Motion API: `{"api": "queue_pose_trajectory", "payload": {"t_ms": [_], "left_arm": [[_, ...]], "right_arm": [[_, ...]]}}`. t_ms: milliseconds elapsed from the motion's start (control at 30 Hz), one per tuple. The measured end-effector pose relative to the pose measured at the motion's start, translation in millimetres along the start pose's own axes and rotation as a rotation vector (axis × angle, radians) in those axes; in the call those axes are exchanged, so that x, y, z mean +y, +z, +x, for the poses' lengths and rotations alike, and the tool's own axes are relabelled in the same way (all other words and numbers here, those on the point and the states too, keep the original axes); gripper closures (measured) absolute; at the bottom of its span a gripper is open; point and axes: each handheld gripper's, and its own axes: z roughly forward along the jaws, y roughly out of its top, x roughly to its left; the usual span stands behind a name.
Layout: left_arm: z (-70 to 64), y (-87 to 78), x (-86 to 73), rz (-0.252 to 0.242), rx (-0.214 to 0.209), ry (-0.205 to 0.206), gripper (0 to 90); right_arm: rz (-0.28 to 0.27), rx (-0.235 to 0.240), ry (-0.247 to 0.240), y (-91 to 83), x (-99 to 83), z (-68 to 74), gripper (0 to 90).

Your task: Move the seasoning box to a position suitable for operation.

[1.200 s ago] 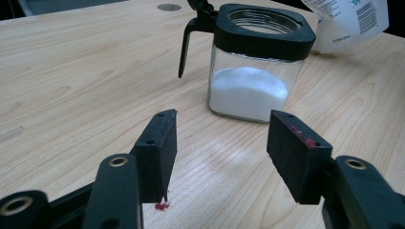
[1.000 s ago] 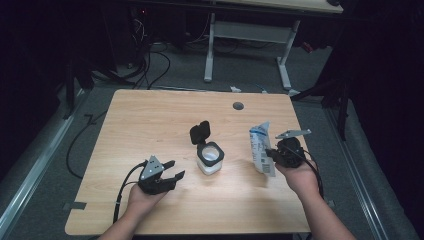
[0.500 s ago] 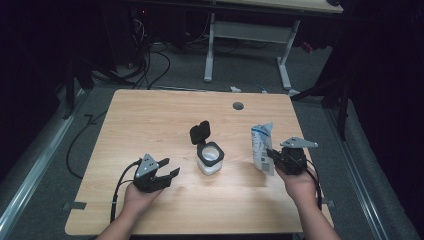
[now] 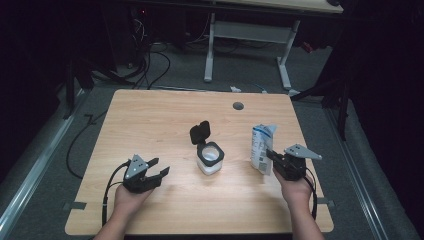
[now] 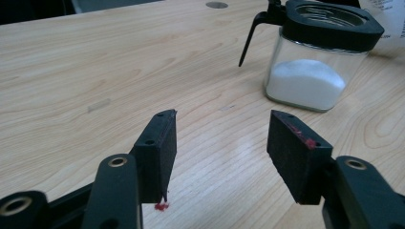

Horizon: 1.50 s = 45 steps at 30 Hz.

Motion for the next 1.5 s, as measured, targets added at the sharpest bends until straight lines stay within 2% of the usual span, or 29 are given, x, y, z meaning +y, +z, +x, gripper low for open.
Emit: {"api": "queue_pose_trajectory", "payload": {"t_ms": [167,467,533,567,633,667,800,1033,1500], "left_arm": [[7.1,-10.4,-5.3,-0.001,0.037,-0.029,43.9],[17.5,-22.4,-15.0,0.013,0.088,-0.061,43.7],[18.8,-22.1,-15.6,0.014,0.086,-0.072,43.7],[18.9,-22.1,-15.7,0.014,0.084,-0.075,43.7],[17.5,-22.0,-16.0,0.018,0.082,-0.069,43.6],[17.3,-22.2,-16.0,0.019,0.086,-0.063,43.6],[16.7,-22.0,-15.8,0.020,0.082,-0.060,43.7],[18.1,-21.7,-17.4,0.028,0.074,-0.051,43.6],[16.4,-24.4,-20.8,0.038,0.073,-0.053,43.4]], "right_arm": [[-0.058,-0.008,0.013,1.2,-4.4,0.4,89.7],[-0.147,-0.016,0.003,-3.7,-12.9,-1.4,89.8],[-0.213,-0.007,0.049,-8.5,-18.7,-5.1,89.8],[-0.214,0.012,0.062,-8.7,-20.3,-7.3,89.8],[-0.205,-0.006,0.038,-9.6,-22.7,-7.8,89.8],[-0.210,0.001,0.045,-9.9,-24.9,-8.2,89.8],[-0.189,-0.015,0.023,-6.4,-28.9,-6.6,89.9],[-0.190,-0.018,0.028,-3.2,-28.6,-8.3,89.8],[-0.202,-0.072,0.039,4.2,-27.6,-28.7,89.7]]}}
